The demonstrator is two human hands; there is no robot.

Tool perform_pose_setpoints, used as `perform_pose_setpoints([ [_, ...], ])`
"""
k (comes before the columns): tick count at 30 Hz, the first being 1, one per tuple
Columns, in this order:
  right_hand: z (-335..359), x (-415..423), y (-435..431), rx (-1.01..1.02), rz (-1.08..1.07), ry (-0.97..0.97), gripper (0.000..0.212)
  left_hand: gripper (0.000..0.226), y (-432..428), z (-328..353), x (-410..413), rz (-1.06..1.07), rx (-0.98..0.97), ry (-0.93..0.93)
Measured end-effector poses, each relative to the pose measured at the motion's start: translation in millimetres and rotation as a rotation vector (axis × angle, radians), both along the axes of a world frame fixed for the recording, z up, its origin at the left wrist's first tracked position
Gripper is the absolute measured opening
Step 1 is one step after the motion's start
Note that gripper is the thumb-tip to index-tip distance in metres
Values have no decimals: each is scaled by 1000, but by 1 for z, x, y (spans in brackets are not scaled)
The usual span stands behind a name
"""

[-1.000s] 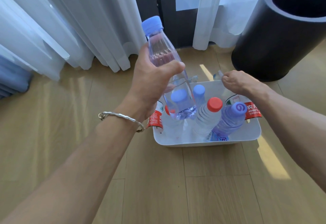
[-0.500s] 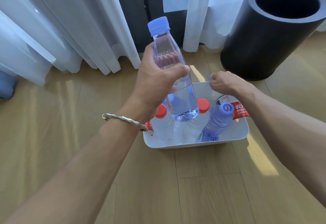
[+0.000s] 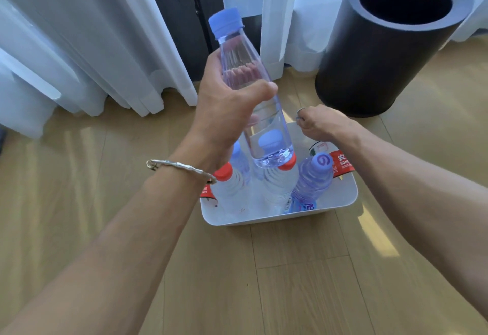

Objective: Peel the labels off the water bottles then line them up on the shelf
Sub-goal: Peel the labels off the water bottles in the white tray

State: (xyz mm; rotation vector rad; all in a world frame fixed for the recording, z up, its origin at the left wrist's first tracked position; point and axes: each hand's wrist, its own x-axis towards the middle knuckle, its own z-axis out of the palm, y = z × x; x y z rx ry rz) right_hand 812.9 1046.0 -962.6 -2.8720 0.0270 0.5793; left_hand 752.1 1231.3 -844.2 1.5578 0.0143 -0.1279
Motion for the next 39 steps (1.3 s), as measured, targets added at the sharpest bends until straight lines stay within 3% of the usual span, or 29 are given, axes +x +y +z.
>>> perform_pose_setpoints([
  [17, -10, 1, -5, 226, -24, -118, 37, 51, -9, -8, 5, -6, -17, 0],
  [20, -9, 0, -4, 280, -9, -88, 48, 52, -7, -10, 5, 10, -20, -4],
  [28, -5, 1, -3, 250, 33, -49, 35, 68, -1, -7, 2, 23, -6, 12],
  [39, -2, -13, -21, 305, -102, -22, 36, 63, -1, -4, -1, 16, -10, 20],
])
